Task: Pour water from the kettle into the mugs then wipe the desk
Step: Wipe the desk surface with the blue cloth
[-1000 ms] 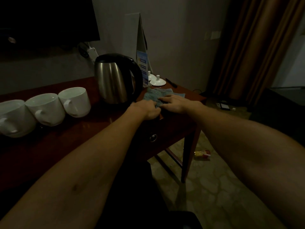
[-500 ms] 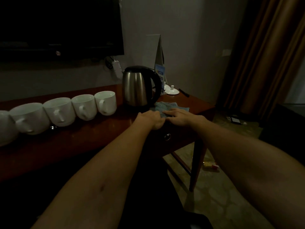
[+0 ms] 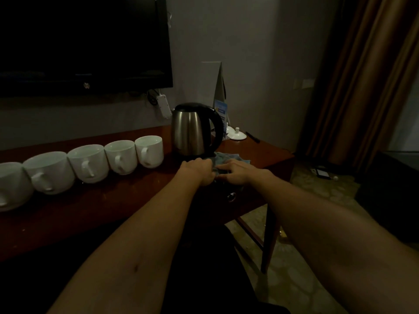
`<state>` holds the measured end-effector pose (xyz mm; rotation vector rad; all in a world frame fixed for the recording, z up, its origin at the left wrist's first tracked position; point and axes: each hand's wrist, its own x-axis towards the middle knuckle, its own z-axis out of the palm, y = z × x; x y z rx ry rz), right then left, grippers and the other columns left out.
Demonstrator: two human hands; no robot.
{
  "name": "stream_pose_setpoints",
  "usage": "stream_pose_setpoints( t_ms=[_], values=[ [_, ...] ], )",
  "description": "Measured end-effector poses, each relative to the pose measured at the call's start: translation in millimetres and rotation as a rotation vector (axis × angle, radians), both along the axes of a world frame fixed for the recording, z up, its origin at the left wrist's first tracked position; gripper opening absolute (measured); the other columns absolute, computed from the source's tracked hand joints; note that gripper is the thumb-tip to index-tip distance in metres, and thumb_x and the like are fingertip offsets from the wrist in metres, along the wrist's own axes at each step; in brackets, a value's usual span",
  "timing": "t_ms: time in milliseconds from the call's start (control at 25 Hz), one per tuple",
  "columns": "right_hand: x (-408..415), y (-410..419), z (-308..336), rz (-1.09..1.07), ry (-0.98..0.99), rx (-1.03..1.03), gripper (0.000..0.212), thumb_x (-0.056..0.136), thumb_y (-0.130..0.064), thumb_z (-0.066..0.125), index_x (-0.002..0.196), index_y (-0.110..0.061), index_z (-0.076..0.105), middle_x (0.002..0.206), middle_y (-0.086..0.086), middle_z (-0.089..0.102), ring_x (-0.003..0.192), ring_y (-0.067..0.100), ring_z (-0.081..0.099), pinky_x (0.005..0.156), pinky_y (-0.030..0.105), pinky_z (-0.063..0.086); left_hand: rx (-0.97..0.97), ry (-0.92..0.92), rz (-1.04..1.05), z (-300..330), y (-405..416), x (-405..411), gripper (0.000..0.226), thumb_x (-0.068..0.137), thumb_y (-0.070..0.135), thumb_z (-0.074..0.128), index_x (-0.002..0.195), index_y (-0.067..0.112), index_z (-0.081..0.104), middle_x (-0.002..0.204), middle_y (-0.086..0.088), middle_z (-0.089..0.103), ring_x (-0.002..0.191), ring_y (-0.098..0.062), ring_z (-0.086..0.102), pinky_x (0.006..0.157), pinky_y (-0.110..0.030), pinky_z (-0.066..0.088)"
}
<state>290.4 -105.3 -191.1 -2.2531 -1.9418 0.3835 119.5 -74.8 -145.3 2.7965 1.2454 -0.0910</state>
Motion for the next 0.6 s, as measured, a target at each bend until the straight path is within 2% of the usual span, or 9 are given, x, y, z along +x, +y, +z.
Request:
stream_pose_setpoints(
  t_ms=[160, 320, 440, 600],
  values=[
    [-9.4, -1.6, 1.3, 0.018, -0.031, 0.012, 0.059, 0.093, -0.062, 0.045, 0.146, -0.035, 0.046, 0.156, 0.007, 0.036, 0.134, 0.028, 0.042, 0.107, 0.043, 0.037, 0.021, 0.012, -0.007, -1.7, 3.4, -7.0, 0.044, 0.101, 0.044, 0.046, 0.135, 0.015, 0.047, 0.137, -0.015, 0.05, 0.124, -0.034, 0.051, 0.103, -0.045, 0.038],
    [-19.3, -4.6, 3.4, 0.023, -0.026, 0.021, 0.063, 0.088, -0.067, 0.043, 0.143, -0.037, 0.049, 0.149, 0.009, 0.044, 0.122, 0.027, 0.05, 0.1, 0.044, 0.043, 0.045, 0.011, -0.022, -1.4, 1.5, -14.9, 0.045, 0.101, 0.041, 0.048, 0.138, 0.015, 0.045, 0.14, -0.016, 0.049, 0.127, -0.035, 0.049, 0.103, -0.045, 0.039],
    [-26.8, -3.1, 0.2, 0.054, -0.007, 0.032, 0.066, 0.08, -0.077, 0.037, 0.135, -0.044, 0.052, 0.14, 0.007, 0.051, 0.11, 0.023, 0.053, 0.093, 0.043, 0.047, 0.06, 0.009, -0.026, 0.5, 0.2, -22.4, 0.043, 0.1, 0.039, 0.05, 0.136, 0.015, 0.047, 0.138, -0.015, 0.051, 0.126, -0.034, 0.051, 0.102, -0.045, 0.039],
    [-45.1, -2.2, 4.7, 0.087, 0.026, 0.003, 0.053, 0.088, -0.067, 0.043, 0.133, -0.042, 0.054, 0.133, 0.006, 0.052, 0.104, 0.021, 0.054, 0.085, 0.038, 0.045, 0.041, 0.031, -0.013, 2.6, 1.7, -39.1, 0.042, 0.1, 0.039, 0.052, 0.133, 0.014, 0.048, 0.137, -0.015, 0.05, 0.125, -0.033, 0.05, 0.1, -0.044, 0.04]
  ],
)
